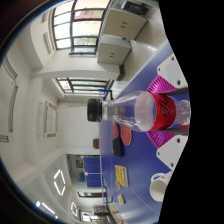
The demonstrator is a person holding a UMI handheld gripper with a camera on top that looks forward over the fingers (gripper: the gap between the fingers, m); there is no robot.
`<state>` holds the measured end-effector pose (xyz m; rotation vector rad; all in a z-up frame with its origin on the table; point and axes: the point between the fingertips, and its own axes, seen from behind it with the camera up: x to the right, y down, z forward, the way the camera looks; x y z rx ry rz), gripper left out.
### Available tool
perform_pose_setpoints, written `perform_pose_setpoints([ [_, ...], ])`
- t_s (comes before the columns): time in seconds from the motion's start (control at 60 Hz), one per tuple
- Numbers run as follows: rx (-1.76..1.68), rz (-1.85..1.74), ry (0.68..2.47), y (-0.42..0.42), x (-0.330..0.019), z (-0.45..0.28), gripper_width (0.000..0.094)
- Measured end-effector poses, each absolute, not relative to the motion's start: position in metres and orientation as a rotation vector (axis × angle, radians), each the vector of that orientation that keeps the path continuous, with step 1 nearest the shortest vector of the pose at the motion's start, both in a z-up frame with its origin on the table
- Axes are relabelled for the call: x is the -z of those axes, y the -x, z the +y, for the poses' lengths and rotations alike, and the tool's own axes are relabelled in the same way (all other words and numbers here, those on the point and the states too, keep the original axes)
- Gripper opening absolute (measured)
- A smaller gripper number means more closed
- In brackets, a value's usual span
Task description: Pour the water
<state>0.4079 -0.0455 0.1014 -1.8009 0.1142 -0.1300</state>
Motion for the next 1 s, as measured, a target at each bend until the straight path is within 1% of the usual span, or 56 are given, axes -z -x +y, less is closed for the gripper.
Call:
perform_pose_setpoints([
  [0.017,0.127,0.108,1.807,-0.409,-0.106,-0.058,0.0491],
  [0.067,0.128,0.105,1.831,-0.41,-0.103,-0.065,0.054],
  [0.083,0.131,0.111,1.849,-0.412,-0.1,-0.067,0.0571],
  [0.1,0.134,0.117,1.87,-0.413,-0.096,-0.069,0.0621],
  [0.117,0.136,0.124,1.889,-0.409,-0.095,-0.058,0.0692],
  [0.15,0.136,0.138,1.916,-0.414,-0.088,-0.064,0.0861],
  [0.2,0.152,0.176,1.931,-0.421,-0.089,-0.077,0.0829],
  [0.233,0.169,0.189,1.942,-0.425,-0.092,-0.087,0.0845],
  [0.25,0.178,0.19,1.954,-0.413,-0.097,-0.075,0.0854],
  [0.267,0.181,0.186,1.958,-0.417,-0.099,-0.09,0.0858],
  [0.367,0.19,0.181,1.983,-0.405,-0.118,-0.123,0.0858],
  [0.45,0.188,0.211,2.03,-0.391,-0.124,-0.17,0.0853],
  [0.483,0.183,0.221,2.044,-0.385,-0.133,-0.182,0.0854],
  [0.6,0.179,0.255,2.081,-0.364,-0.155,-0.261,0.0853],
  [0.8,0.242,0.227,2.083,-0.331,-0.186,-0.388,0.0852],
  [1.0,0.221,0.211,2.076,-0.305,-0.21,-0.474,0.0856],
])
